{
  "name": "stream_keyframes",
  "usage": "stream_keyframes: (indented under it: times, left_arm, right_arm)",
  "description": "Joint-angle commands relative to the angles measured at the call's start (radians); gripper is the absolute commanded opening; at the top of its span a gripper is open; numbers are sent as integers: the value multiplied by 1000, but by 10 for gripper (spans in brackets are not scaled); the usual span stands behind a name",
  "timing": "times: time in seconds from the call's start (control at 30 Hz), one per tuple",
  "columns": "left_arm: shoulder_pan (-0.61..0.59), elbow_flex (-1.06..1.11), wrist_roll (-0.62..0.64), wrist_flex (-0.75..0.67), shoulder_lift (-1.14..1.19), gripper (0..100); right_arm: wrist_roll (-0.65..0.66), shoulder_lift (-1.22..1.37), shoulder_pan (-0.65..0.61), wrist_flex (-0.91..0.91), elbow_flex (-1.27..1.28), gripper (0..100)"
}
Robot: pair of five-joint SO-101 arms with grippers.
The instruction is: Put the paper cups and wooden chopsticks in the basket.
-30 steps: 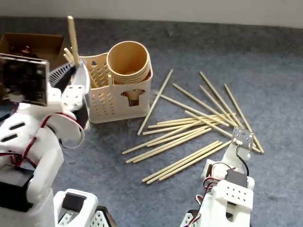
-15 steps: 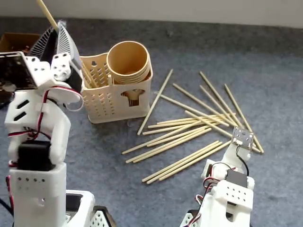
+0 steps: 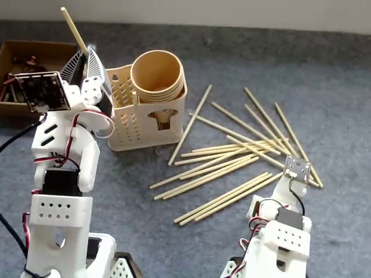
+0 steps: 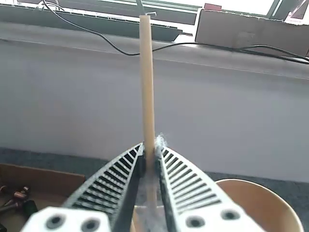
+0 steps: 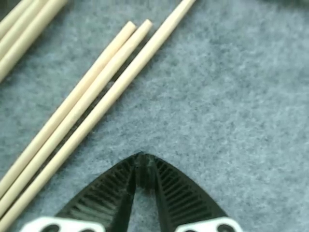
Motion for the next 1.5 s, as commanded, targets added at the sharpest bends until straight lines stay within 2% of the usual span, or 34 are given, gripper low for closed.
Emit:
stream_keyframes:
  times: [0.0, 0.17, 0.6, 0.67, 0.87, 1.0, 1.07, 1.3, 1.47]
  left_arm:
    - [-15, -7, 14, -21, -10, 29]
    - [-13, -27, 15, 87, -16, 123]
    - [-7, -309, 14, 485, -18, 127]
    - [-7, -355, -31, 563, -18, 127]
    - [4, -479, -132, 786, -18, 115]
    - [27, -538, -204, 910, -18, 19]
    - [38, -547, -236, 962, -19, 5]
    - [31, -541, -230, 1122, -24, 6]
    - [36, -441, -232, 1168, -173, 6]
  right_arm:
    - [-3, 4, 4, -38, 4, 5]
    - [-3, 4, 4, -38, 4, 5]
    - [-2, 4, 4, -38, 4, 5]
    - [-2, 4, 4, -38, 4, 5]
    - [-2, 4, 4, -39, 4, 5]
    - [-2, 4, 4, -39, 4, 5]
    - [-2, 4, 4, -39, 4, 5]
    - [-2, 4, 4, -39, 4, 5]
    - [0, 4, 4, -39, 4, 5]
